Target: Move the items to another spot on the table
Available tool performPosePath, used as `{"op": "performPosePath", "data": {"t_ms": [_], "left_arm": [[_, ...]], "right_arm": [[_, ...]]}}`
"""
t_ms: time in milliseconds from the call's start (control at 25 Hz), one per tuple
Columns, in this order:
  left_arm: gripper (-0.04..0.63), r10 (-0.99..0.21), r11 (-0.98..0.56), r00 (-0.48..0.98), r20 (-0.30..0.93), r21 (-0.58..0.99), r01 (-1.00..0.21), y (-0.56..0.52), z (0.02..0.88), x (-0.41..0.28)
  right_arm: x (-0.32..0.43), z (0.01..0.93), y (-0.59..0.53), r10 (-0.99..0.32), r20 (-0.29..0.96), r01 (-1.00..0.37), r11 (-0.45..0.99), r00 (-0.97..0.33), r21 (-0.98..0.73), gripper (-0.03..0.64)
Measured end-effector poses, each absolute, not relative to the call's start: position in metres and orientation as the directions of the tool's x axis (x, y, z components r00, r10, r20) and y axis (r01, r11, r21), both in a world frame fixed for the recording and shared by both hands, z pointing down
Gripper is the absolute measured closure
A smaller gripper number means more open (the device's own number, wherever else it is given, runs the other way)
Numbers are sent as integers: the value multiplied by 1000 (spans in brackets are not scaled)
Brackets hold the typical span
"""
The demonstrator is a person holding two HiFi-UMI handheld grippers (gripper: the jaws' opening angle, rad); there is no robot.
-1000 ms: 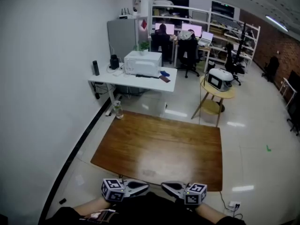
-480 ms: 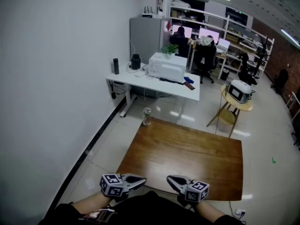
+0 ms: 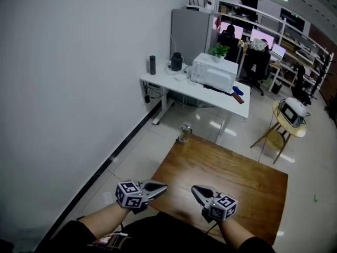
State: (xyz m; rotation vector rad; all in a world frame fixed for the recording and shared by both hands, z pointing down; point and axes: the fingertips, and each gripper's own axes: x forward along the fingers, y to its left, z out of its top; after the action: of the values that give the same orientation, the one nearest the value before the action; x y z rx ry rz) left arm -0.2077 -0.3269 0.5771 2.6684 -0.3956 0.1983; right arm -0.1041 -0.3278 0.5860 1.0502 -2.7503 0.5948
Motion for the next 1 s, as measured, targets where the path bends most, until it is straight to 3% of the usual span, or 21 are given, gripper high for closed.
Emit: {"op": "performPosePath", "data": {"t_ms": [240,440,600,800,1000], "left_arm": [[603,-326,-829,921,213,403,-387,-379,587,-197],[603,-324,-820,929,177,438,-369,-425,601,-212],[603,-324,-796,931,168,483,-365,-465,629,-242],[603,-330,-782,912,245,469,-409,-500,667,-283],[603,-312,-751,901,302,502,-429,-498,689,-311]], "right_arm": [[-111,600,-396,-541,277,-606,733,-794,-308,567],[-121,634,-474,-581,382,-684,688,-719,-242,415],[-125,677,-560,-639,484,-783,594,-598,-184,325],[-117,721,-676,-736,549,-906,411,-396,-103,217],[-103,756,-742,-753,605,-954,297,-259,-39,206]]}}
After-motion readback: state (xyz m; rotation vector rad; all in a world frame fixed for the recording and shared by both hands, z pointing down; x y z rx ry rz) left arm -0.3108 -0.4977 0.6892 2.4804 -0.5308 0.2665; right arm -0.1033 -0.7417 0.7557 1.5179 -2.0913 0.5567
